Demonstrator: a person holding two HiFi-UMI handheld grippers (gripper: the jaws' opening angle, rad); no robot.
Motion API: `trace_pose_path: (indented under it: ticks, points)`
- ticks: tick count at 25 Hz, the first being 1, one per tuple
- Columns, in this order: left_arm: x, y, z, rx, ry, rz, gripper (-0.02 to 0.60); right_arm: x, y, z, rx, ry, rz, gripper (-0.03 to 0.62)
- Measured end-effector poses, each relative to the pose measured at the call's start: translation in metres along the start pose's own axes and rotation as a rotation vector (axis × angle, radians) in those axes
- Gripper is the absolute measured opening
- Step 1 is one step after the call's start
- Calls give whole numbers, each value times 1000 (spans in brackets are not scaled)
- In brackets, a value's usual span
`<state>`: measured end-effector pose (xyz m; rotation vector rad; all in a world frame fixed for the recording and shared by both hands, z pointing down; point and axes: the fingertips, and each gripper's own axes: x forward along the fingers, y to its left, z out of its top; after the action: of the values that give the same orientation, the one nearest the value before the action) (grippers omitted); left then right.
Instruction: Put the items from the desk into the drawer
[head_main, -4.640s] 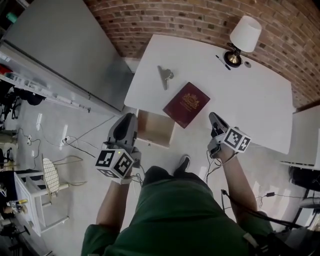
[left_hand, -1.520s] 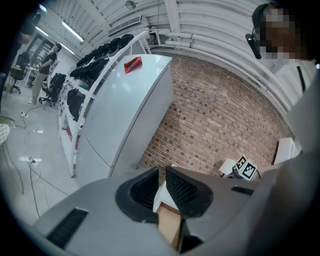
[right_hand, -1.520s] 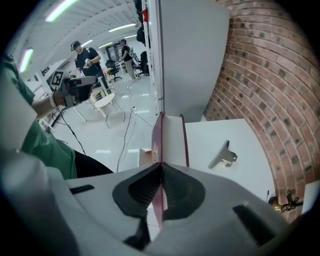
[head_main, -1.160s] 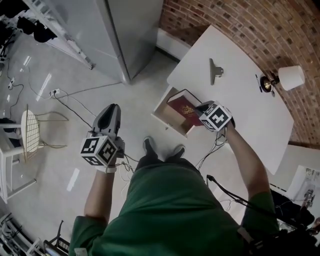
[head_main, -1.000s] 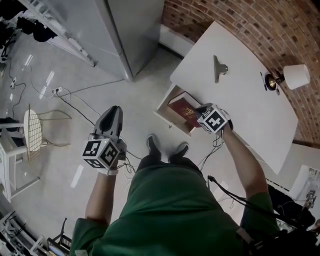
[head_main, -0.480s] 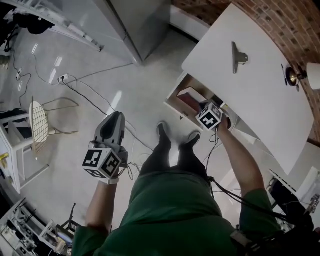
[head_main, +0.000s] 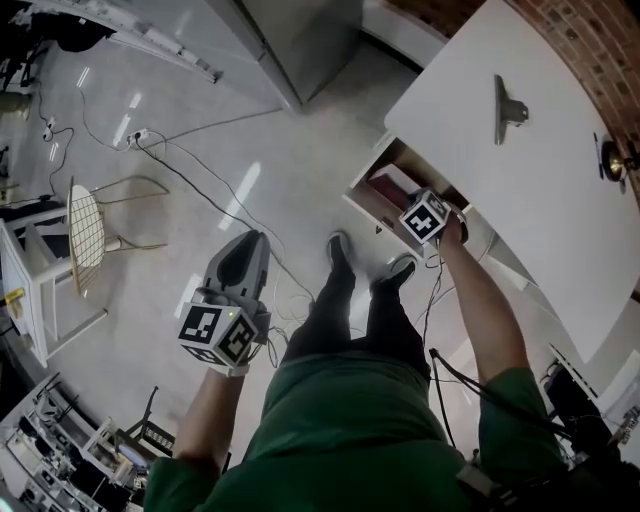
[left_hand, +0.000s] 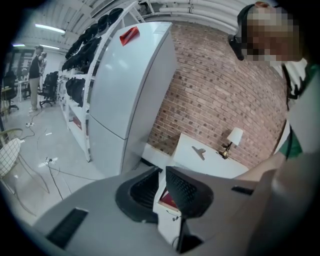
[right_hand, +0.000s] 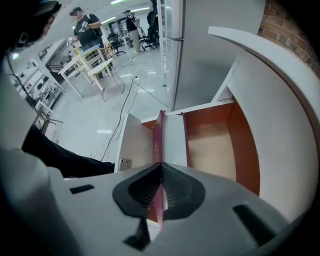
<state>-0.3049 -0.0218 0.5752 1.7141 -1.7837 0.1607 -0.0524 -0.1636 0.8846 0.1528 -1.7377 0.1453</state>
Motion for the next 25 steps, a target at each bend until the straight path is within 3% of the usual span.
trace_pose_path:
  ticks: [5,11,21,22,24,25]
  points:
    - [-5,6,-10,5,8,35,41,21,-5,2,-16,15,4,12]
    - [1,-5,-23,1,27,18,41,34,-30,-1,35,-16,-112,26]
    - [14,-13,-57,4,136,19,41,59,-66,-7,68,-74,-283,32]
    - [16,-14,-60,6,141,21,41,60,-69,-8,72,-78,-307,45]
    - [20,-19,-64,15,138,10,41,62,-68,-10,57,-83,-341,146]
    - [22,-23,-65,18,134,0,41,62,-65,-11,46,-88,-352,167]
